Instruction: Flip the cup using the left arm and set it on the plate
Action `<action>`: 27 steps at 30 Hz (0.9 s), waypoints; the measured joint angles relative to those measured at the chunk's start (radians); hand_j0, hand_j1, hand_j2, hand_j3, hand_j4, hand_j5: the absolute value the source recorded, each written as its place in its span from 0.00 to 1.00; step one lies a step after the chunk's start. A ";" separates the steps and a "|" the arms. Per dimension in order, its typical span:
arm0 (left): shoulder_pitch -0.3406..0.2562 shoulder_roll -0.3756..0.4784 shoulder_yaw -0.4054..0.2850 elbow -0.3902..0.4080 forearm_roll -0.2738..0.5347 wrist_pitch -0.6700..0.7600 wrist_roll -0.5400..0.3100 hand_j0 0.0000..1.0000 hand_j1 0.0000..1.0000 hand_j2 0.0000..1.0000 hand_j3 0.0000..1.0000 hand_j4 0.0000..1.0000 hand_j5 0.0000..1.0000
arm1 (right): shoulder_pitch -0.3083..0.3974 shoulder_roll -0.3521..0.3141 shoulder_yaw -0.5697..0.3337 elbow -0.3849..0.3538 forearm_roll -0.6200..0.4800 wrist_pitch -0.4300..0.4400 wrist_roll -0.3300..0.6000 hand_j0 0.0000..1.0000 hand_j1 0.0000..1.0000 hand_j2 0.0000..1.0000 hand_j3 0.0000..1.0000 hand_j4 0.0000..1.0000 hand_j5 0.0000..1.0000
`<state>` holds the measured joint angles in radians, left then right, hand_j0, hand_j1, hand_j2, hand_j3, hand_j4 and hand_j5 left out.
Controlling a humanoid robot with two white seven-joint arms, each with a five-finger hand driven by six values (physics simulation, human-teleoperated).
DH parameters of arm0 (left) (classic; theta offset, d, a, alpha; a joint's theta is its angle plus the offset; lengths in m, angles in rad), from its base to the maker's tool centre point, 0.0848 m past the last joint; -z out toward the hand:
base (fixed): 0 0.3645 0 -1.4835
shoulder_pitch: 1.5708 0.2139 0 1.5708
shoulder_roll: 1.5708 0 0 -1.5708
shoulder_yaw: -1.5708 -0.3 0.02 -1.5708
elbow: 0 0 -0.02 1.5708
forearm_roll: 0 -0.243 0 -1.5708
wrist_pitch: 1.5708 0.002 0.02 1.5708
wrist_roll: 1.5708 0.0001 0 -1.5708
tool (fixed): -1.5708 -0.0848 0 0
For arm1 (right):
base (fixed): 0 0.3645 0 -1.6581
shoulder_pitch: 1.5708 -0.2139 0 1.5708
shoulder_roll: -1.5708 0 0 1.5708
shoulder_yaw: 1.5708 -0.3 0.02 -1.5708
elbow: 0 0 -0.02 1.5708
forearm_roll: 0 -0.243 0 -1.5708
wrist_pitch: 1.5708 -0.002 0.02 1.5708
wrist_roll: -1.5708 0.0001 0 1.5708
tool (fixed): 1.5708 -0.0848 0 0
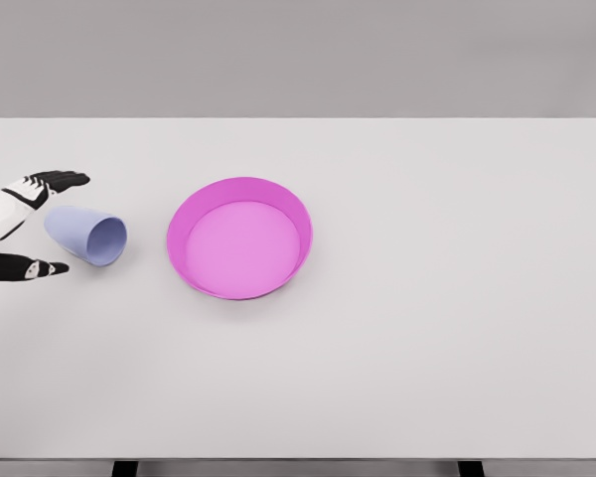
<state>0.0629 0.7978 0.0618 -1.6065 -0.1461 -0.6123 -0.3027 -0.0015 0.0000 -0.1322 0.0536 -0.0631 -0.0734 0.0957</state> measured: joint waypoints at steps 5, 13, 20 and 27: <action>-0.002 -0.002 0.001 -0.001 -0.005 0.000 0.000 1.00 1.00 1.00 1.00 1.00 1.00 | 0.003 0.000 0.000 0.000 0.000 0.001 -0.002 1.00 1.00 1.00 1.00 1.00 1.00; 0.008 0.003 0.011 0.001 -0.022 0.000 0.000 1.00 1.00 1.00 1.00 1.00 1.00 | 0.003 0.000 0.000 0.000 0.000 0.001 -0.002 1.00 1.00 1.00 1.00 1.00 1.00; 0.008 0.000 0.013 0.009 -0.035 0.000 0.000 1.00 1.00 1.00 1.00 1.00 1.00 | 0.003 0.000 0.000 0.000 0.000 0.001 -0.002 1.00 1.00 1.00 1.00 1.00 1.00; 0.009 0.001 0.039 0.008 -0.018 0.000 0.000 1.00 1.00 1.00 1.00 1.00 1.00 | 0.003 0.000 0.000 0.000 0.000 0.001 -0.001 1.00 1.00 1.00 1.00 1.00 1.00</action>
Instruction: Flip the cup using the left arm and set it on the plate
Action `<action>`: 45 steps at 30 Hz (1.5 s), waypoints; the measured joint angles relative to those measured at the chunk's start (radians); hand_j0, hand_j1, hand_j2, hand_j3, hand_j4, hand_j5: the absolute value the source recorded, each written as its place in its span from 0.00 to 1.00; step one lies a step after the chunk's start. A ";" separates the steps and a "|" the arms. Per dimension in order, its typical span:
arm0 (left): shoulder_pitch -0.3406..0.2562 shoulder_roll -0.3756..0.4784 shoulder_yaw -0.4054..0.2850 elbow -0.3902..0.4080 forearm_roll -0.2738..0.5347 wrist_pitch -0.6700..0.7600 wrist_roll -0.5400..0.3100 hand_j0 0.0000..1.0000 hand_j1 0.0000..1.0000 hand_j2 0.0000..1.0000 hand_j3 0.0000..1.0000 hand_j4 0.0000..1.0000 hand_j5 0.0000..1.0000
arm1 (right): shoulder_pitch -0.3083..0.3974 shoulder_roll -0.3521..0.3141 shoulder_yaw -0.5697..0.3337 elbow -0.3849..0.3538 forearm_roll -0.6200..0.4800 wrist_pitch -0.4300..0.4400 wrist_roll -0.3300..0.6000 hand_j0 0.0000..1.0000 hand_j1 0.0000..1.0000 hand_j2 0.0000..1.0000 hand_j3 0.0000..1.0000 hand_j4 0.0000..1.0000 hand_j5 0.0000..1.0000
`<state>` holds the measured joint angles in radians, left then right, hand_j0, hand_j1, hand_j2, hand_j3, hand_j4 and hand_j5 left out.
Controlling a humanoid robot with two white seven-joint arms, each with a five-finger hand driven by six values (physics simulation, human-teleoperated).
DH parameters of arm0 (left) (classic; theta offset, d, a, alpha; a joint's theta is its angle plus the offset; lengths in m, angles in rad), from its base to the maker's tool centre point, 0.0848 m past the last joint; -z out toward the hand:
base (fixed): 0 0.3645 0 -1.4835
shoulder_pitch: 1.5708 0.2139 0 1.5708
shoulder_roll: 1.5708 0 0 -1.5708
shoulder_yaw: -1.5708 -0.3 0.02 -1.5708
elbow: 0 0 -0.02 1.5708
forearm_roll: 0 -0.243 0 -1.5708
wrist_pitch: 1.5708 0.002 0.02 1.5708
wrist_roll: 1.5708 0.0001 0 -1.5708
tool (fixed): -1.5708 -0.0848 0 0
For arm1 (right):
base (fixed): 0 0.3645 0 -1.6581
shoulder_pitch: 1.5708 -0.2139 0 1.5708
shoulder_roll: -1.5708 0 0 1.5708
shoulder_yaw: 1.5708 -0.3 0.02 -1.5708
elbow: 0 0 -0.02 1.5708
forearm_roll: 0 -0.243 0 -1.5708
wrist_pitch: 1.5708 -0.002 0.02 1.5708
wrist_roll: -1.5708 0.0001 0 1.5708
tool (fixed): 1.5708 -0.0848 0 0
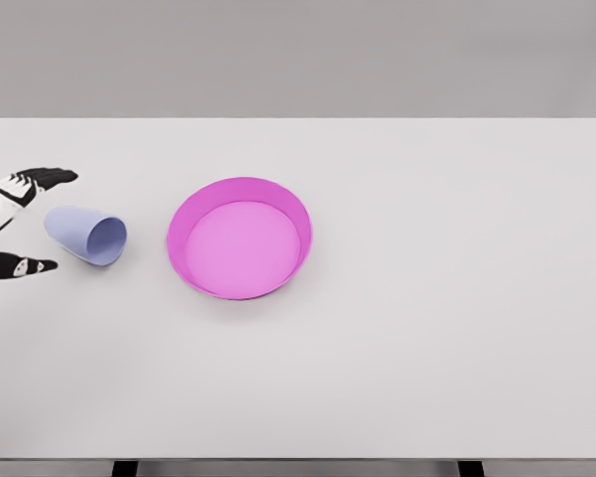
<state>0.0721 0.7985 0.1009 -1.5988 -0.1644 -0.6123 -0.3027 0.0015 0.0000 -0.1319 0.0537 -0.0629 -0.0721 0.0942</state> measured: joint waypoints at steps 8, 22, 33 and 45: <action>0.000 0.002 0.004 0.035 -0.009 0.000 -0.002 1.00 1.00 1.00 1.00 1.00 1.00 | 0.000 0.000 0.000 0.000 0.000 0.000 0.000 1.00 1.00 1.00 1.00 1.00 1.00; -0.160 0.010 -0.164 0.191 -0.190 0.000 0.002 1.00 1.00 1.00 1.00 1.00 1.00 | 0.000 0.000 0.000 0.000 0.000 0.000 0.000 1.00 1.00 1.00 1.00 1.00 1.00; -0.282 0.015 -0.247 0.306 -0.272 0.000 0.002 1.00 1.00 1.00 1.00 1.00 1.00 | 0.000 0.000 0.000 0.000 0.000 0.000 0.000 1.00 1.00 1.00 1.00 1.00 1.00; -0.308 0.012 -0.294 0.319 -0.290 0.000 0.002 1.00 1.00 1.00 1.00 1.00 1.00 | 0.000 0.000 0.000 0.000 0.000 0.000 -0.001 1.00 1.00 1.00 1.00 1.00 1.00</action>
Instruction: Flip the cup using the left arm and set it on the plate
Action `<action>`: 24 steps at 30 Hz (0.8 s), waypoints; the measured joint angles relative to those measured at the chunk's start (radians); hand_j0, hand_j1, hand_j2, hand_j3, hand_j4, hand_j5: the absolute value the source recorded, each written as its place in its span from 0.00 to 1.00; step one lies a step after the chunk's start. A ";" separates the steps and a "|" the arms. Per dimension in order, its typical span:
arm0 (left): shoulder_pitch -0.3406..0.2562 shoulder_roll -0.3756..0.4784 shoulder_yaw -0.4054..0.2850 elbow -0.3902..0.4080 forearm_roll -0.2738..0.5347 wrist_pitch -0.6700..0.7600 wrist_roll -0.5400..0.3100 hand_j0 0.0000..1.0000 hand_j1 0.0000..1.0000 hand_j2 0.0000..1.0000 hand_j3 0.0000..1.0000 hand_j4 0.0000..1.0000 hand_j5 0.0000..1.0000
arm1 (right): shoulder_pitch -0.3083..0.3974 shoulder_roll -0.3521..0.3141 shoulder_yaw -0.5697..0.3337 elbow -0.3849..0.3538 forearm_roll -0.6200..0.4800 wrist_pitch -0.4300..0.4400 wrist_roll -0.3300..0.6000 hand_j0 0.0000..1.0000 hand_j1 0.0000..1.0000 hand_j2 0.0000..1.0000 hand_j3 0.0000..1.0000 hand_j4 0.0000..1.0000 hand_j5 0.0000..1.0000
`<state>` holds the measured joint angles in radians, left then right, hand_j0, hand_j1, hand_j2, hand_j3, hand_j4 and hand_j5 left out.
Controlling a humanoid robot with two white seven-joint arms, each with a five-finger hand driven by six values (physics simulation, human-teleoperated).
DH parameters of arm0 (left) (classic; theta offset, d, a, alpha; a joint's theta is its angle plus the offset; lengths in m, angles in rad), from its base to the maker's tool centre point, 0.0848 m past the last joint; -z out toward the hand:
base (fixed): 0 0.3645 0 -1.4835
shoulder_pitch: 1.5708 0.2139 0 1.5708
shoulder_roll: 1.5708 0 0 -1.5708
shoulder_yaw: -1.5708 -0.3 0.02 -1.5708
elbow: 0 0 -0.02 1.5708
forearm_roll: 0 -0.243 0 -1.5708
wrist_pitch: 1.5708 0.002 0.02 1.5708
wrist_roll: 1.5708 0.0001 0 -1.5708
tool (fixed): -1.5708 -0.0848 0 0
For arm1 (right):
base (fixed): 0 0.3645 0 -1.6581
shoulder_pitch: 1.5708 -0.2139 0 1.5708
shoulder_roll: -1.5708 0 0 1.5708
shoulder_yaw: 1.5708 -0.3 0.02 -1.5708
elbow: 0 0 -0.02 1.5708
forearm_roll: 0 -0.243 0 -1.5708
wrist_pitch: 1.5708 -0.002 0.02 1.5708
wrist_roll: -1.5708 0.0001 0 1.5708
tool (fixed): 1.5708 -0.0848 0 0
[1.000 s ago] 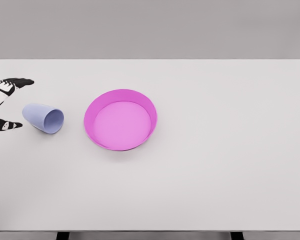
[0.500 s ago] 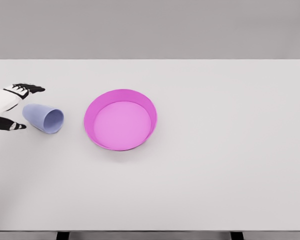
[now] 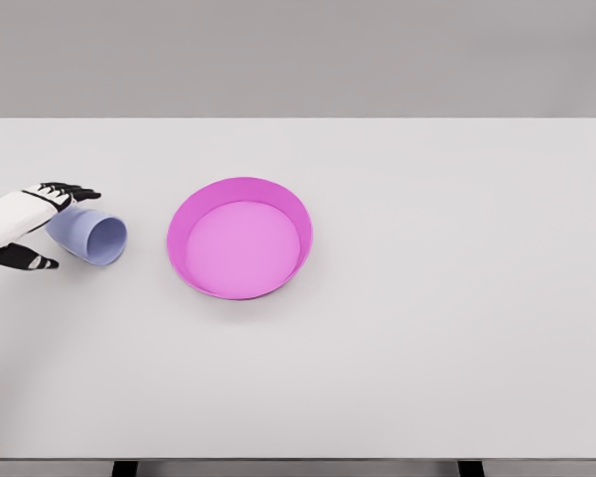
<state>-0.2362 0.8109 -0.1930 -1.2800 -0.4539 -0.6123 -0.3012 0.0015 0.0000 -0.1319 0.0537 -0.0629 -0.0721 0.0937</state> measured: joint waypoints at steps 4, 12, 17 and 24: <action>0.008 -0.006 0.002 -0.007 0.004 0.000 -0.001 1.00 1.00 1.00 1.00 1.00 1.00 | 0.000 0.000 0.000 0.000 0.000 0.000 0.000 1.00 1.00 1.00 1.00 1.00 1.00; -0.002 -0.010 0.005 -0.011 0.008 0.000 0.000 1.00 1.00 1.00 1.00 1.00 1.00 | 0.000 0.000 0.000 0.000 0.000 0.000 0.000 1.00 1.00 1.00 1.00 1.00 1.00; 0.000 -0.013 0.003 -0.011 0.008 0.000 0.000 1.00 1.00 1.00 1.00 1.00 1.00 | 0.000 0.000 0.000 0.000 0.000 0.000 0.000 1.00 1.00 1.00 1.00 1.00 1.00; -0.002 -0.015 -0.007 -0.012 -0.002 0.000 0.000 1.00 1.00 1.00 1.00 1.00 1.00 | 0.000 0.000 0.000 0.000 0.000 0.000 0.000 1.00 1.00 1.00 1.00 1.00 1.00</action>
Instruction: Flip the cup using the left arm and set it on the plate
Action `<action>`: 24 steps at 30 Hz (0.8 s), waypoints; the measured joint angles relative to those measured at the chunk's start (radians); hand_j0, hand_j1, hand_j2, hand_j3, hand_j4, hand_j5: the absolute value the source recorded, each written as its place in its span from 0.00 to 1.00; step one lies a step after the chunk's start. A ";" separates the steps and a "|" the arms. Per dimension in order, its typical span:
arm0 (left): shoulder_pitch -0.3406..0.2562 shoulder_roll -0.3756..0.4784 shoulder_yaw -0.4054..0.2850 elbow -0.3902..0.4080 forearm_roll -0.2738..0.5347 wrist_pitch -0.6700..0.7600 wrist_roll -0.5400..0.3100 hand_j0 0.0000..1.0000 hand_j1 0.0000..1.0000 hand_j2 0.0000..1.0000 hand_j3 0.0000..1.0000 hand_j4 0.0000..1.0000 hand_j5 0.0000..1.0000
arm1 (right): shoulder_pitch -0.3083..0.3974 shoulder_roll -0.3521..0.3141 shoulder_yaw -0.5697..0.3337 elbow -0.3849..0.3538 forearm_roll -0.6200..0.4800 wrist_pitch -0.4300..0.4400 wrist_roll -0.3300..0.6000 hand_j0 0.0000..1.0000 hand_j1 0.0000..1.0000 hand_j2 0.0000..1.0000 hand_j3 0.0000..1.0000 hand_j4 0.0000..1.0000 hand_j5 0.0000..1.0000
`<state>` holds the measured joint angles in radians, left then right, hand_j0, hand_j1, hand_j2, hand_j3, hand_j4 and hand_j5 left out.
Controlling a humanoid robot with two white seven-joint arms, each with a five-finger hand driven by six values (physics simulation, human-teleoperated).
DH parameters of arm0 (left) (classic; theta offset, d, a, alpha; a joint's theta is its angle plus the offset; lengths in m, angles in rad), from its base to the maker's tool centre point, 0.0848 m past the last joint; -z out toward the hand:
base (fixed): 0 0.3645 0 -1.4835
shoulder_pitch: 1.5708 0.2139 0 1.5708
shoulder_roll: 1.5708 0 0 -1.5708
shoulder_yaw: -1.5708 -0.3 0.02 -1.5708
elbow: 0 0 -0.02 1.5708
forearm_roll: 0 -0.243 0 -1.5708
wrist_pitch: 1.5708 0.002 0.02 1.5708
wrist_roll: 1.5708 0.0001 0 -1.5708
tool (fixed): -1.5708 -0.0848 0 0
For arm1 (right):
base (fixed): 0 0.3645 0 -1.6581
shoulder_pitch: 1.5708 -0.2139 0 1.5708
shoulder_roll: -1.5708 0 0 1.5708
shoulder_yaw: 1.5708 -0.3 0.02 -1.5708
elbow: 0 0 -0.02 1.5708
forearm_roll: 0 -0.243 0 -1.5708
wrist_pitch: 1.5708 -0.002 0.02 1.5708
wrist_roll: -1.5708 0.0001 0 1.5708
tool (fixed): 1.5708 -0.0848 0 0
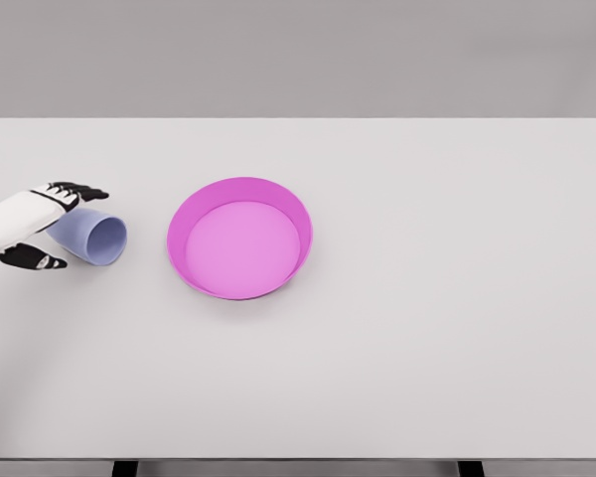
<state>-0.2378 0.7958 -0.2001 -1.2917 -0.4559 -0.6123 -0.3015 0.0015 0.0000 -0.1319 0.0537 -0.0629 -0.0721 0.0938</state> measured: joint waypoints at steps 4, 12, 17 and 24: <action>-0.005 0.000 -0.011 -0.001 -0.012 0.000 -0.001 1.00 1.00 1.00 1.00 1.00 1.00 | 0.000 0.000 0.000 0.000 0.000 0.000 0.000 1.00 1.00 1.00 1.00 1.00 1.00; -0.021 -0.013 -0.015 0.001 -0.057 0.000 -0.001 1.00 1.00 1.00 1.00 1.00 1.00 | 0.000 0.000 0.000 0.000 0.000 0.000 0.000 1.00 1.00 1.00 1.00 1.00 1.00; -0.021 -0.029 -0.015 0.001 -0.076 0.000 -0.001 1.00 1.00 1.00 1.00 1.00 1.00 | 0.000 0.000 0.000 0.000 0.000 0.000 0.000 1.00 1.00 1.00 1.00 1.00 1.00; -0.025 -0.038 -0.016 0.001 -0.086 0.000 -0.001 0.95 0.95 0.95 0.95 0.95 0.95 | 0.000 0.000 0.000 0.000 0.000 0.000 0.000 1.00 1.00 1.00 1.00 1.00 1.00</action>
<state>-0.2623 0.7582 -0.2162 -1.2906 -0.5421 -0.6123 -0.3027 0.0015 0.0000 -0.1319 0.0537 -0.0628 -0.0721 0.0943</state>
